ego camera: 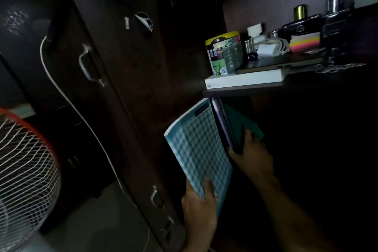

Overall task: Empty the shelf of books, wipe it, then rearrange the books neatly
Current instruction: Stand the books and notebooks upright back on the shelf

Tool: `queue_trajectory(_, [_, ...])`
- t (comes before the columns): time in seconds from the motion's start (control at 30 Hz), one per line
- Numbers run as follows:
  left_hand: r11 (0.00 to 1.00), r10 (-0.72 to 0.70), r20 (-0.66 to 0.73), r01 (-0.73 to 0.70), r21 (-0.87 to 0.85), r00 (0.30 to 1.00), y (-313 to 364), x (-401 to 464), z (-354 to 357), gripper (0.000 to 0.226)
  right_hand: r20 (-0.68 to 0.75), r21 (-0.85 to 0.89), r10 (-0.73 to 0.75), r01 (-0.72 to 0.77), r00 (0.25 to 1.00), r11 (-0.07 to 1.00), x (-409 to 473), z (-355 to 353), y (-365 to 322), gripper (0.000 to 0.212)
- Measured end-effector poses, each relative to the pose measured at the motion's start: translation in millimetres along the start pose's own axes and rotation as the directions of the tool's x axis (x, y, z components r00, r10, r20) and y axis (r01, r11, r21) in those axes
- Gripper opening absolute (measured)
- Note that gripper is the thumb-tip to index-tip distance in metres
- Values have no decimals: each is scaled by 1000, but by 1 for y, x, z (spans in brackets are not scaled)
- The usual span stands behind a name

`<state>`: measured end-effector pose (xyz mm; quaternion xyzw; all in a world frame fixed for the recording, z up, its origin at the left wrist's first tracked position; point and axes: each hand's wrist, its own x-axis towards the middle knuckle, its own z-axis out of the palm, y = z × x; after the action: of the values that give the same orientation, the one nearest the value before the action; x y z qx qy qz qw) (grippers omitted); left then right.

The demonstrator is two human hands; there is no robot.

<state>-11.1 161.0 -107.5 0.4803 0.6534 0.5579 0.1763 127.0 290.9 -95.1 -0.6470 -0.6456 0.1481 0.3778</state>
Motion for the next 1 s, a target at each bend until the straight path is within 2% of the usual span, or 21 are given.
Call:
queue_trajectory(0.07, [1000, -5, -31, 4, -16, 1000, -5, 2, 2, 39, 3, -20, -38, 38, 999, 999, 1, 0, 3, 87])
queue_trajectory(0.23, [1000, 22, -4, -22, -14, 1000, -1, 0, 3, 35, -11, -30, -51, 51, 999, 998, -4, -7, 4, 77])
queue_trajectory(0.37, [998, 57, 58, -58, 11, 997, -1, 3, 4, 49, 3, 47, -23, 23, 1000, 999, -7, -14, 6, 77])
queue_trajectory(0.53, [998, 60, 93, -56, -36, 994, 4, 4, 7, 53, -25, 95, -7, 9, 1000, 995, -11, -15, 7, 77])
queue_trajectory(0.77, [985, 153, 241, -129, -115, 958, 8, 14, 40, 32, -40, 109, -22, 27, 999, 994, -21, -20, 10, 82])
queue_trajectory(0.9, [984, 85, 308, -32, -176, 948, 19, 39, 76, 34, -38, 143, -36, 41, 999, 989, -25, -22, 10, 85])
queue_trajectory(1.0, [981, 43, 360, 30, -194, 932, 19, 64, 90, 38, -38, 140, -36, 41, 999, 989, -25, -21, 6, 80])
